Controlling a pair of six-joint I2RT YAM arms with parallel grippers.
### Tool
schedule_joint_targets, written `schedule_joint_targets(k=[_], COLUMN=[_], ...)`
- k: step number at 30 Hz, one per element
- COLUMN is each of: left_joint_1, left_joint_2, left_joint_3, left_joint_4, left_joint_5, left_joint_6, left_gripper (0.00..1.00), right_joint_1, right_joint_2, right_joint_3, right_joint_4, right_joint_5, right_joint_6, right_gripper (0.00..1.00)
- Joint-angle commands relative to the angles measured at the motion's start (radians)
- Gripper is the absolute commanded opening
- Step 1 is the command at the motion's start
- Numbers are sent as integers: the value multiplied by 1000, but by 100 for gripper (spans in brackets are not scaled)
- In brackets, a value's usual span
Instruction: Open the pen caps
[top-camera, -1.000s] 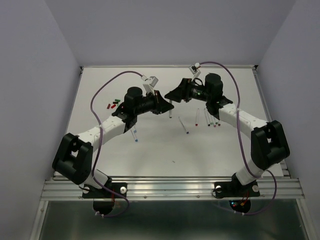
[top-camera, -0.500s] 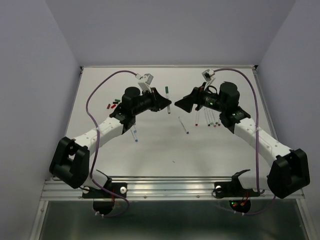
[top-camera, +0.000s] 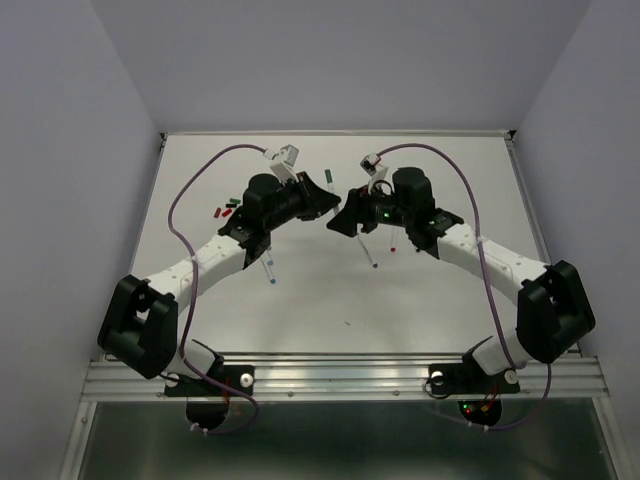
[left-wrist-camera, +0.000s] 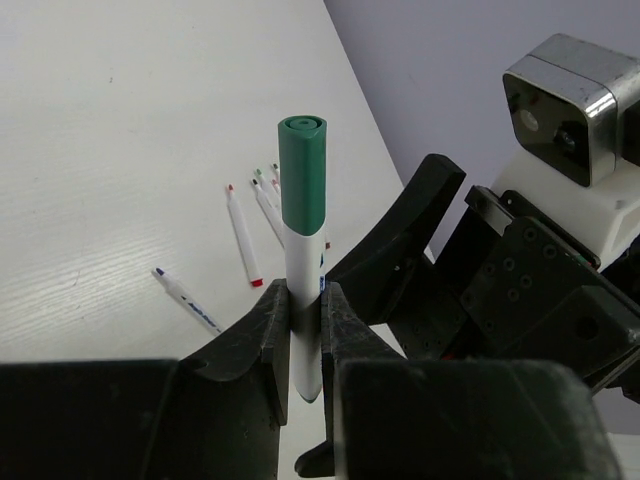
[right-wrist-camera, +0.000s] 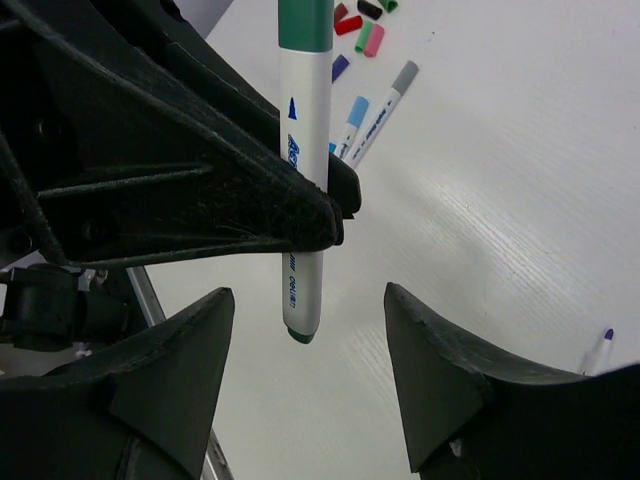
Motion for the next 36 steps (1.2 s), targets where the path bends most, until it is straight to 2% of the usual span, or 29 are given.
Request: schedule_joint_targets(k=[1, 4, 9, 11, 12, 15, 16, 17, 18, 19, 21, 23, 30, 36], left_joint_1=[-4, -7, -12, -15, -16, -18, -18, -18, -18, -18, -18, -16, 4, 5], left_joint_2=[-56, -57, -62, -59, -56, -53, -54, -56, -60, -63, -79, -91, -93, -25], left_joint_3=[-11, -14, -20, -18, -17, -15, -14, -14, -14, -14, -2, 11, 40, 103], left_joint_4=[49, 49, 49, 51, 51, 51, 49, 48, 42, 37, 10, -13, -21, -3], left_joint_5=[-32, -47, -56, -56, -55, -49, -49, -50, -58, -67, -101, -127, -173, -109], left_joint_6=[-34, -40, -48, -51, -52, -54, -54, -52, -51, -45, -29, -5, 12, 14], left_gripper=[0, 0, 0, 0, 0, 0, 0, 7, 35, 48, 70, 77, 77, 65], right_joint_1=[32, 32, 41, 41, 41, 41, 41, 41, 41, 41, 41, 41, 41, 41], right_joint_2=[13, 26, 36, 41, 46, 50, 46, 43, 38, 33, 13, -8, -33, -43], right_joint_3=[81, 97, 109, 109, 109, 112, 106, 100, 94, 85, 59, 31, 3, -1], right_joint_4=[34, 53, 76, 94, 100, 103, 103, 103, 102, 100, 96, 93, 94, 134], right_joint_5=[61, 80, 89, 87, 89, 101, 112, 118, 132, 141, 152, 164, 134, 71], right_joint_6=[-37, -32, -21, -3, 3, 8, 11, 11, 9, 11, 8, 8, 14, 25], right_gripper=[65, 54, 47, 38, 28, 11, 1, 1, 1, 1, 1, 1, 1, 1])
